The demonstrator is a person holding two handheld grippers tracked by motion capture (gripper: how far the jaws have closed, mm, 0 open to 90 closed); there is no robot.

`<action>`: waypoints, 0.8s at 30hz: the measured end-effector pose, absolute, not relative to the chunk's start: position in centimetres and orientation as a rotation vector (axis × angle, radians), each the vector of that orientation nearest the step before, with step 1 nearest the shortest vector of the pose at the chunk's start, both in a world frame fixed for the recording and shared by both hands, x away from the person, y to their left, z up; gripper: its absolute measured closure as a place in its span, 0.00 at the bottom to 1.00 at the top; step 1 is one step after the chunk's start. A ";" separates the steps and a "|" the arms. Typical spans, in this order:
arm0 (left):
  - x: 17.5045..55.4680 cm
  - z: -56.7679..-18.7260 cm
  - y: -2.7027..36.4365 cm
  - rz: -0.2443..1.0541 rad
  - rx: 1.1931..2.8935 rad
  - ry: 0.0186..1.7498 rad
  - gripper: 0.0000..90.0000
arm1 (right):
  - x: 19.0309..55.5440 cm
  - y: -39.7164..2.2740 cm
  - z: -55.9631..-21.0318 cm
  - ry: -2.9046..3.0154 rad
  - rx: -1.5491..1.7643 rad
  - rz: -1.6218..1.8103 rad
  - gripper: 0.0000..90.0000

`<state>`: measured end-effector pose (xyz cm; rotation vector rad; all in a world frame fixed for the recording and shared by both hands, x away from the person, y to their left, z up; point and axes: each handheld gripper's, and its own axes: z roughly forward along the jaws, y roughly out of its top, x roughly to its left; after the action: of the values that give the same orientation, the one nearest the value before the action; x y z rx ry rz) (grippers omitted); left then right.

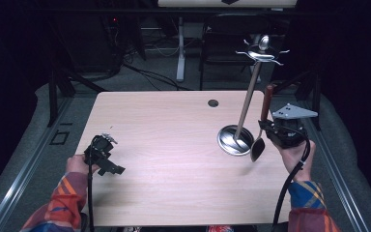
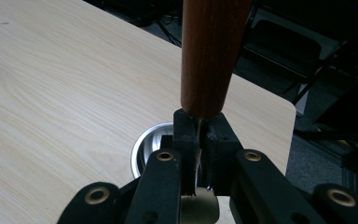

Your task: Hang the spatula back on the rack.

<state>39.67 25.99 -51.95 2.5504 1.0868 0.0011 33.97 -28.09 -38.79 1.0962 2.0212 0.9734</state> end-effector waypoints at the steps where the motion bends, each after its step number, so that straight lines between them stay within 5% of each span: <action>1: 39.7 -52.0 26.0 0.001 2.550 1.087 0.04 | 34.0 -28.1 -38.7 2.020 1.097 0.970 0.94; 24: 39.7 -51.9 26.0 0.002 2.542 1.089 0.04 | 34.6 -29.4 -37.3 1.937 1.135 0.971 0.94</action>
<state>39.68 26.03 -51.93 2.5424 1.0888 0.0020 34.63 -29.42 -37.34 1.1351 1.9366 0.9711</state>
